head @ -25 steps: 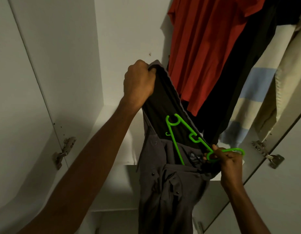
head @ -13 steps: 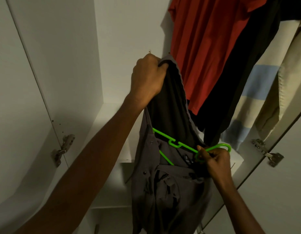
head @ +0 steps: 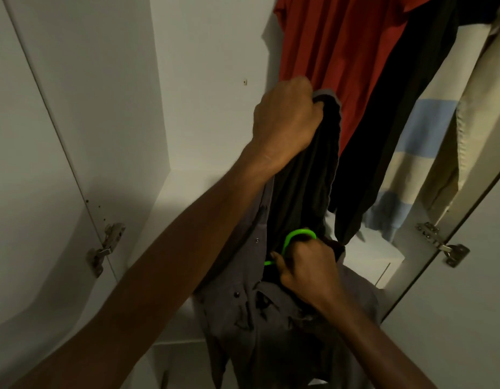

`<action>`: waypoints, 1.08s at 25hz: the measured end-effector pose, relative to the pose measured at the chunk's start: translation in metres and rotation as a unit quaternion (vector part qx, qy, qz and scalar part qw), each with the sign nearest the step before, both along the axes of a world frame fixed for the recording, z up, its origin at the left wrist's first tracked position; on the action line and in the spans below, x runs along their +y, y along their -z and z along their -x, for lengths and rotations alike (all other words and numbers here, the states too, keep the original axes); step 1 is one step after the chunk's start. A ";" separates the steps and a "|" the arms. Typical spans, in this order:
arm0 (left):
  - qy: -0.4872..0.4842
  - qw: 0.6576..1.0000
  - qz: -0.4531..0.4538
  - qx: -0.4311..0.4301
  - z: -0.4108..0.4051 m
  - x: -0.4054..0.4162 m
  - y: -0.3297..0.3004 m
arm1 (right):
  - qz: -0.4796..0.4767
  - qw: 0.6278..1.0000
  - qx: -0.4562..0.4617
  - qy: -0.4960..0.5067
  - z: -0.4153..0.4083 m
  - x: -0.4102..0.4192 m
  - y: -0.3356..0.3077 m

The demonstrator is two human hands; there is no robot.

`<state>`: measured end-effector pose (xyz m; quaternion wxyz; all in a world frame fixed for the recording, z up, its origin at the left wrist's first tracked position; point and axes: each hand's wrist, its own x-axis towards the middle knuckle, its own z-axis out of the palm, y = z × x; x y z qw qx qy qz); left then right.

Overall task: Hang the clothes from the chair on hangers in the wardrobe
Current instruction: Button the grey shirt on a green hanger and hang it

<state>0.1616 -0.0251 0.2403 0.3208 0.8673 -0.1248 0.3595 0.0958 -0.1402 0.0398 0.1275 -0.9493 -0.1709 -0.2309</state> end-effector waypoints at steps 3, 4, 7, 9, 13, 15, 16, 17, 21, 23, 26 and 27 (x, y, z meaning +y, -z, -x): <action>0.050 0.996 0.068 0.024 -0.007 -0.009 -0.003 | 0.007 0.995 -0.097 -0.033 0.021 0.028 -0.008; 0.055 0.994 0.089 0.022 -0.007 -0.009 -0.007 | -0.009 0.993 -0.111 -0.043 0.022 0.037 -0.007; 0.069 0.992 0.109 -0.004 -0.004 0.000 -0.027 | -0.006 0.998 -0.027 -0.060 -0.013 0.037 -0.019; 0.079 0.990 0.115 -0.019 -0.005 0.012 -0.037 | 0.022 0.994 0.066 -0.085 -0.043 0.027 -0.034; 0.053 0.990 0.129 -0.027 -0.021 0.049 -0.054 | 0.026 0.984 0.109 -0.136 -0.087 0.034 -0.084; 0.053 0.985 0.161 -0.027 -0.037 0.071 -0.067 | -0.024 0.970 0.164 -0.178 -0.103 0.051 -0.104; 0.046 0.983 0.175 -0.024 -0.047 0.082 -0.073 | -0.054 0.959 0.199 -0.193 -0.112 0.058 -0.112; 0.033 0.981 0.190 -0.021 -0.058 0.093 -0.078 | -0.076 0.948 0.230 -0.205 -0.125 0.066 -0.120; -0.014 0.961 0.275 0.010 -0.133 0.131 -0.073 | -0.096 0.915 0.311 -0.237 -0.200 0.089 -0.133; -0.042 0.946 0.318 0.046 -0.183 0.146 -0.055 | -0.093 0.908 0.341 -0.227 -0.249 0.098 -0.121; -0.068 0.914 0.389 0.095 -0.256 0.159 -0.016 | -0.048 0.901 0.376 -0.209 -0.316 0.111 -0.094; -0.070 0.898 0.419 0.113 -0.280 0.164 -0.003 | -0.039 0.903 0.375 -0.209 -0.335 0.115 -0.085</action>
